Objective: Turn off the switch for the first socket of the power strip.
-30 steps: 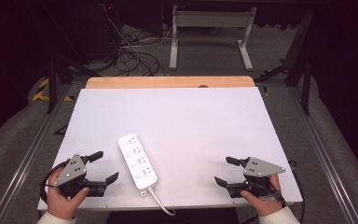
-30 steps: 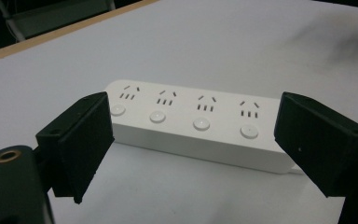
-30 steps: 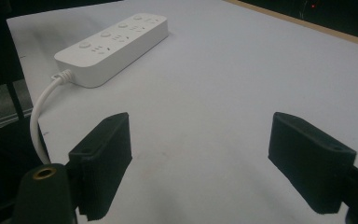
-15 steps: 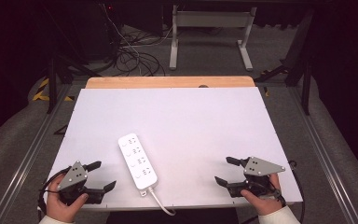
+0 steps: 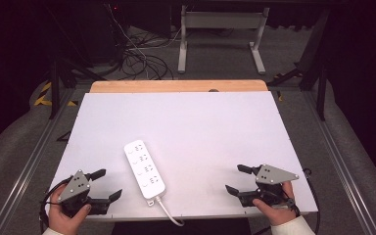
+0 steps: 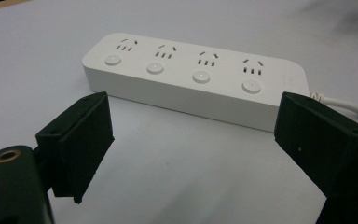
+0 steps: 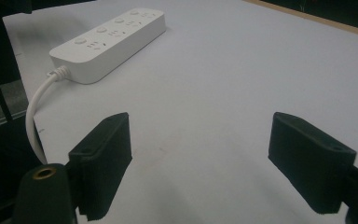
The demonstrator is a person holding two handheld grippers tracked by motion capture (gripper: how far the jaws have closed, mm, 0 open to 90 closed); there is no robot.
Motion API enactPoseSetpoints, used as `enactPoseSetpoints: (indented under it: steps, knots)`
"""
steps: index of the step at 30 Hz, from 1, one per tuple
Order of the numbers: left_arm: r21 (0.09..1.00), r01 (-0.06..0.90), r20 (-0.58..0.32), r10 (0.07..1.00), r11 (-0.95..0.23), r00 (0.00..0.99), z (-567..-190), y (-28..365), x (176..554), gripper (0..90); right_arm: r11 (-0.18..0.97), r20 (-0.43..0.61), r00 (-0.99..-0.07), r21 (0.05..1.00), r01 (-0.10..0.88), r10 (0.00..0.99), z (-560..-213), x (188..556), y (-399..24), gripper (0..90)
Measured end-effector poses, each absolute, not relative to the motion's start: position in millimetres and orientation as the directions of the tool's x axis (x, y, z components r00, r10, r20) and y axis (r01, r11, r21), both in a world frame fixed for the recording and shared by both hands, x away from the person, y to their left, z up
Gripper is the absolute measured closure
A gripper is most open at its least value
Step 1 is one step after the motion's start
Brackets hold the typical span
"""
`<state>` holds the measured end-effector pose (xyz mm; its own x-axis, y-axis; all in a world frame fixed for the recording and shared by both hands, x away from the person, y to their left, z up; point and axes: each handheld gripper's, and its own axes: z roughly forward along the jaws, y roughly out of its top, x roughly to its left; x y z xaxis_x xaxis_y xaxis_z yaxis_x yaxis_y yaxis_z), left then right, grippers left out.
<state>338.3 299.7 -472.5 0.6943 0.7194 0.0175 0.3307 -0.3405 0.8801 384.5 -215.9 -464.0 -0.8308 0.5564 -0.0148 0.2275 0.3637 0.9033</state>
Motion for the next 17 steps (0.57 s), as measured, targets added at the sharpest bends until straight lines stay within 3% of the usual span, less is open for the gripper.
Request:
enactPoseSetpoints:
  steps: [17]
  knots:
    - [0.882,0.325,0.036,0.735,-0.342,0.677,-470.8,300.3,336.6,11.5,0.364,-0.017,-0.831,0.904,0.225,0.557,-463.8,384.3,-215.9,21.8]
